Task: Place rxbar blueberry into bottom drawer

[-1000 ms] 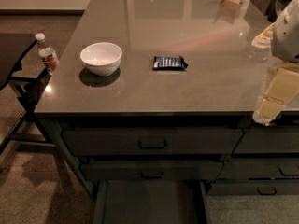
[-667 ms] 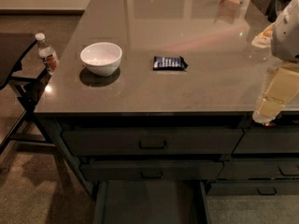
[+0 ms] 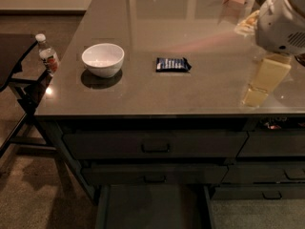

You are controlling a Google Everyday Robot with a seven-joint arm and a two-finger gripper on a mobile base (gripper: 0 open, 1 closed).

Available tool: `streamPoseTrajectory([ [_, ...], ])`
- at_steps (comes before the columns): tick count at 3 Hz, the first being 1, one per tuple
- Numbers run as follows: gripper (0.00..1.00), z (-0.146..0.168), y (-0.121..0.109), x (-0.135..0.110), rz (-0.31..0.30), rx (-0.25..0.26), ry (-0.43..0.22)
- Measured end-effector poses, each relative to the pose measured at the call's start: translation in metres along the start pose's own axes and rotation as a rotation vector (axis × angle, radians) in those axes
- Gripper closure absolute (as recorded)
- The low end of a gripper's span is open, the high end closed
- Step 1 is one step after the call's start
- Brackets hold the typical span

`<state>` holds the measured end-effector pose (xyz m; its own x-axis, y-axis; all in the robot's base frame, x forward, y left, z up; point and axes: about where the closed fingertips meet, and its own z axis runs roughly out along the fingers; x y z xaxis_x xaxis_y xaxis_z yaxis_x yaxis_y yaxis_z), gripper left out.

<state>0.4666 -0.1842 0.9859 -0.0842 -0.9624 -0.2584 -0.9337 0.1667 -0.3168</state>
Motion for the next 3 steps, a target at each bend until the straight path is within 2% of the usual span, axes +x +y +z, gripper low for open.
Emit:
streamPoseTrajectory([
  [1, 0.00, 0.011, -0.020, -0.018, -0.052, 0.004, -0.101],
  [2, 0.00, 0.029, -0.046, -0.027, -0.079, -0.017, -0.230],
  [3, 0.00, 0.054, -0.075, -0.039, -0.111, -0.046, -0.329],
])
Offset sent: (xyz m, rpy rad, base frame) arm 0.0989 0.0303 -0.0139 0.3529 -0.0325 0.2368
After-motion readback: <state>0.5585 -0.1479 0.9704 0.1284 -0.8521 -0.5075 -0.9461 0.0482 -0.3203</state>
